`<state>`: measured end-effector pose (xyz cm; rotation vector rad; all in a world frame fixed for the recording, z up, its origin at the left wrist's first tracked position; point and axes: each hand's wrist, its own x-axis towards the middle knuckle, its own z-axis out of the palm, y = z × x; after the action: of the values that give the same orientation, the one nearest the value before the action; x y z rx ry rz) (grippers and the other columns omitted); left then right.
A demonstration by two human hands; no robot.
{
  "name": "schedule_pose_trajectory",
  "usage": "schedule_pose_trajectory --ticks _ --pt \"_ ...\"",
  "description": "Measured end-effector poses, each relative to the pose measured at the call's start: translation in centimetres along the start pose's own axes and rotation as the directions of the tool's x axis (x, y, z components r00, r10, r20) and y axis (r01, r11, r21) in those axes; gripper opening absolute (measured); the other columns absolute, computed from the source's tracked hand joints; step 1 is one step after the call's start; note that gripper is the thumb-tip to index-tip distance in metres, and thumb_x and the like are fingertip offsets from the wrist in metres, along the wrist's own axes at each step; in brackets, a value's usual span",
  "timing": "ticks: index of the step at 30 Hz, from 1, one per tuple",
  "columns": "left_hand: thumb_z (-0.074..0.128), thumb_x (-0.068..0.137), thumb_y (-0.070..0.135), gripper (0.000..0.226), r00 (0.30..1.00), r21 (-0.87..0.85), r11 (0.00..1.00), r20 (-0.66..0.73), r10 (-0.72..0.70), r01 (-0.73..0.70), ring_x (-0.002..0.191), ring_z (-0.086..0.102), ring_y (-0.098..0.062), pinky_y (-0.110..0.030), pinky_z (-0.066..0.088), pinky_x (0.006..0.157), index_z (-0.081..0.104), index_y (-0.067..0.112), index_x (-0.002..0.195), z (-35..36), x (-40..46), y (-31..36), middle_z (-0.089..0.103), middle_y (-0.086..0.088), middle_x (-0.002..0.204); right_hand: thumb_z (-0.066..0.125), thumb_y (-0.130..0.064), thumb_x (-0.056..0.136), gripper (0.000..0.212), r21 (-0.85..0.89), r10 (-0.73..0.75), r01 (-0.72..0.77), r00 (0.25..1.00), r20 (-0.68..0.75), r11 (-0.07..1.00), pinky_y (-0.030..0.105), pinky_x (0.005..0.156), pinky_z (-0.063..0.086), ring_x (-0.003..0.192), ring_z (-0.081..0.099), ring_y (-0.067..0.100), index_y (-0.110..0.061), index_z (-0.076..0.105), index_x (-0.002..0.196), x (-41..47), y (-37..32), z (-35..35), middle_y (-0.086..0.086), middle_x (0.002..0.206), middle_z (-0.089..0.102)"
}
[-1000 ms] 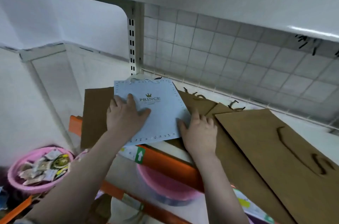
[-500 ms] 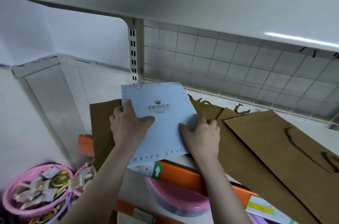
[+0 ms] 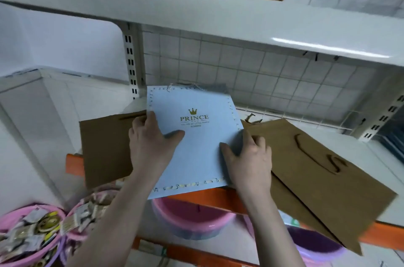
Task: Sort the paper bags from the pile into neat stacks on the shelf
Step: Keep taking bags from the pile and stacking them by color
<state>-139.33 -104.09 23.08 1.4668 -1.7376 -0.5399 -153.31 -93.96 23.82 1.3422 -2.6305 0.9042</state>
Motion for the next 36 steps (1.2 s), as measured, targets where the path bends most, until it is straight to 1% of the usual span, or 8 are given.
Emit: schedule_pose_trajectory --ticks 4,6,10,14,21,29,32,36 --pt "0.069 0.077 0.039 0.059 0.995 -0.004 0.995 0.038 0.097 -0.096 0.120 0.036 -0.033 -0.037 0.031 0.091 0.047 0.009 0.122 2.0 -4.8 5.9 0.042 -0.015 0.129 0.050 -0.045 0.090 0.059 0.001 0.057 -0.057 0.996 -0.067 0.998 0.032 0.090 0.027 0.108 0.038 0.028 -0.015 0.037 0.140 -1.8 6.0 -5.3 0.010 0.123 0.044" --pt "0.072 0.075 0.039 0.057 0.992 0.001 0.992 0.024 0.124 -0.124 0.115 0.039 -0.034 -0.038 0.033 0.089 0.050 0.005 0.115 2.6 -6.1 7.2 0.046 -0.018 0.123 0.052 -0.044 0.089 0.057 0.025 0.073 -0.071 0.993 -0.090 0.997 0.032 0.089 0.025 0.108 0.038 0.028 -0.015 0.042 0.136 -2.4 7.6 -6.5 0.010 0.120 0.045" --pt "0.075 0.070 0.038 0.055 0.963 -0.058 0.964 0.061 0.261 -0.258 0.109 0.044 -0.036 -0.039 0.035 0.087 0.052 0.002 0.104 7.5 -13.5 14.3 0.050 -0.019 0.113 0.058 -0.037 0.086 0.048 0.043 0.159 -0.153 0.959 -0.236 0.987 0.034 0.090 0.025 0.105 0.040 0.031 -0.012 0.051 0.126 -5.2 16.9 -13.2 0.012 0.117 0.050" --pt "0.078 0.068 0.036 0.055 0.943 -0.105 0.944 0.083 0.321 -0.312 0.103 0.048 -0.039 -0.040 0.038 0.083 0.052 -0.001 0.099 12.3 -21.2 21.2 0.051 -0.022 0.110 0.057 -0.036 0.087 0.053 0.002 0.218 -0.228 0.928 -0.304 0.974 0.034 0.090 0.024 0.107 0.040 0.032 -0.011 0.047 0.133 -8.1 26.0 -19.1 0.012 0.122 0.050" --pt "0.077 0.068 0.036 0.048 0.891 -0.133 0.901 0.149 0.429 -0.412 0.102 0.047 -0.037 -0.041 0.039 0.086 0.051 0.004 0.093 18.3 -30.3 29.5 0.053 -0.019 0.106 0.062 -0.032 0.083 0.042 0.005 0.318 -0.342 0.868 -0.381 0.940 0.039 0.086 0.028 0.098 0.045 0.035 -0.004 0.057 0.113 -11.8 37.1 -25.5 0.018 0.110 0.055" --pt "0.074 0.072 0.037 0.053 0.850 -0.098 0.864 0.156 0.504 -0.494 0.106 0.046 -0.035 -0.036 0.033 0.084 0.053 0.001 0.104 23.5 -32.6 35.1 0.053 -0.018 0.117 0.057 -0.033 0.086 0.044 0.029 0.364 -0.383 0.847 -0.387 0.923 0.039 0.087 0.029 0.103 0.043 0.033 -0.004 0.053 0.120 -10.3 43.7 -28.1 0.016 0.117 0.052" --pt "0.073 0.073 0.038 0.056 0.847 -0.093 0.861 0.156 0.508 -0.499 0.109 0.045 -0.035 -0.036 0.033 0.085 0.052 0.000 0.109 26.1 -32.0 36.7 0.052 -0.017 0.121 0.055 -0.034 0.088 0.044 0.028 0.364 -0.383 0.850 -0.380 0.923 0.035 0.086 0.024 0.106 0.041 0.032 -0.005 0.052 0.121 -8.1 45.8 -28.6 0.014 0.120 0.051" --pt "0.073 0.074 0.038 0.051 0.858 -0.117 0.871 0.152 0.490 -0.476 0.107 0.045 -0.035 -0.038 0.036 0.085 0.051 0.000 0.102 29.9 -30.4 39.3 0.052 -0.018 0.115 0.055 -0.034 0.088 0.043 -0.011 0.334 -0.369 0.854 -0.400 0.929 0.036 0.088 0.026 0.103 0.042 0.032 -0.004 0.053 0.118 -3.8 48.6 -29.4 0.015 0.118 0.052"
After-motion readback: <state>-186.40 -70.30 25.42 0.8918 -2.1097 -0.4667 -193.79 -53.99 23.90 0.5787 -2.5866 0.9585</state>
